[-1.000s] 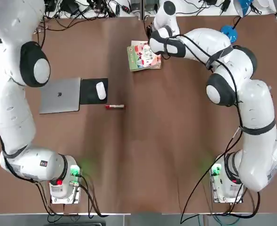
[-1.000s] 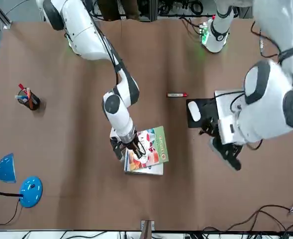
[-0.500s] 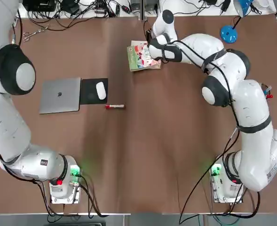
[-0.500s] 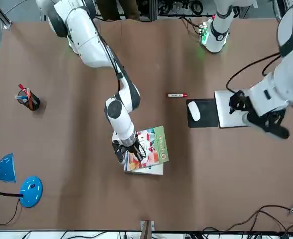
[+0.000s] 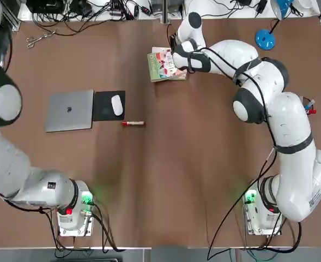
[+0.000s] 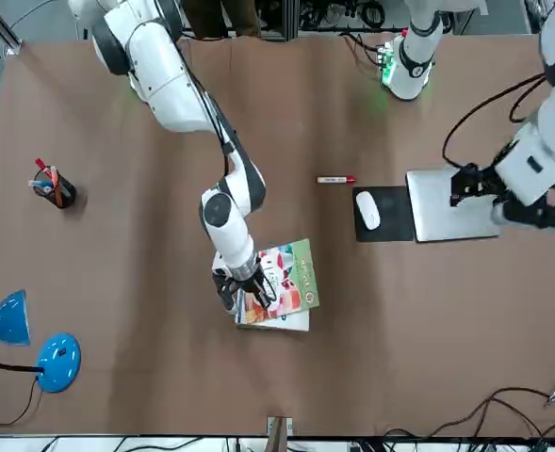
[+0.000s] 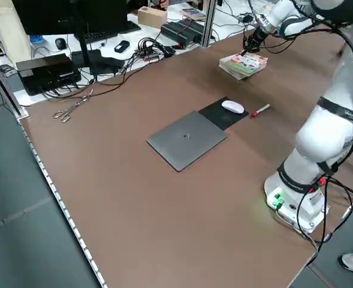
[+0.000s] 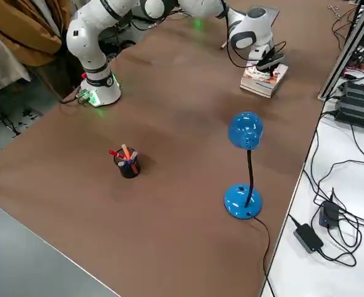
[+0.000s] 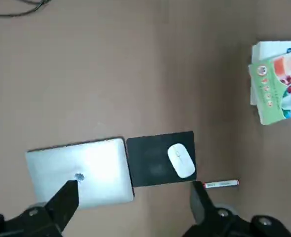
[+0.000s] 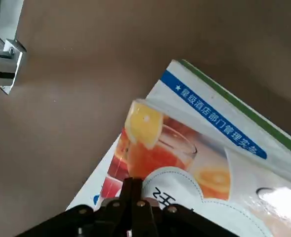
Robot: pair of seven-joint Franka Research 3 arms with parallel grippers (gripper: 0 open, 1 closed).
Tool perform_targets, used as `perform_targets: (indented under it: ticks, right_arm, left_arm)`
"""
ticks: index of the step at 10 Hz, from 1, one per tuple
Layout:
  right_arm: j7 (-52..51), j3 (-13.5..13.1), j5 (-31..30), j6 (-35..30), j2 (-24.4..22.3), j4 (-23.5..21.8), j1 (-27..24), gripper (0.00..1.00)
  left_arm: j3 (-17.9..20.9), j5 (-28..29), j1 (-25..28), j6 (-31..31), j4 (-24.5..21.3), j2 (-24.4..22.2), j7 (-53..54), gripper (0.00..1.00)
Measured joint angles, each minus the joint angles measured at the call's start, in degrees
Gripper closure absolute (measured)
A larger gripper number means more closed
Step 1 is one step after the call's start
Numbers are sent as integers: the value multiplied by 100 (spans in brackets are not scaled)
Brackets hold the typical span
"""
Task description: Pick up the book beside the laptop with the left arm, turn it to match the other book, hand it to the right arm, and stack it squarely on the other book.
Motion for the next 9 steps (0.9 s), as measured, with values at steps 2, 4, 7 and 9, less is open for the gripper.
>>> perform_targets:
  ticks: [2,4,7,9]
  right_arm:
    - [36,-1,0,-1,6,9,-88,99]
    - [68,1,7,-5,7,12,-150,99]
    - [323,1,16,-5,7,19,-190,99]
    - [513,1,16,-9,7,22,-226,99]
  left_arm:
    - [18,-11,105,0,-226,-222,8,0]
    - [17,-11,94,1,-265,-221,8,0]
    - [21,-10,115,4,-307,-220,24,2]
    - [24,-10,120,43,-265,-222,42,2]
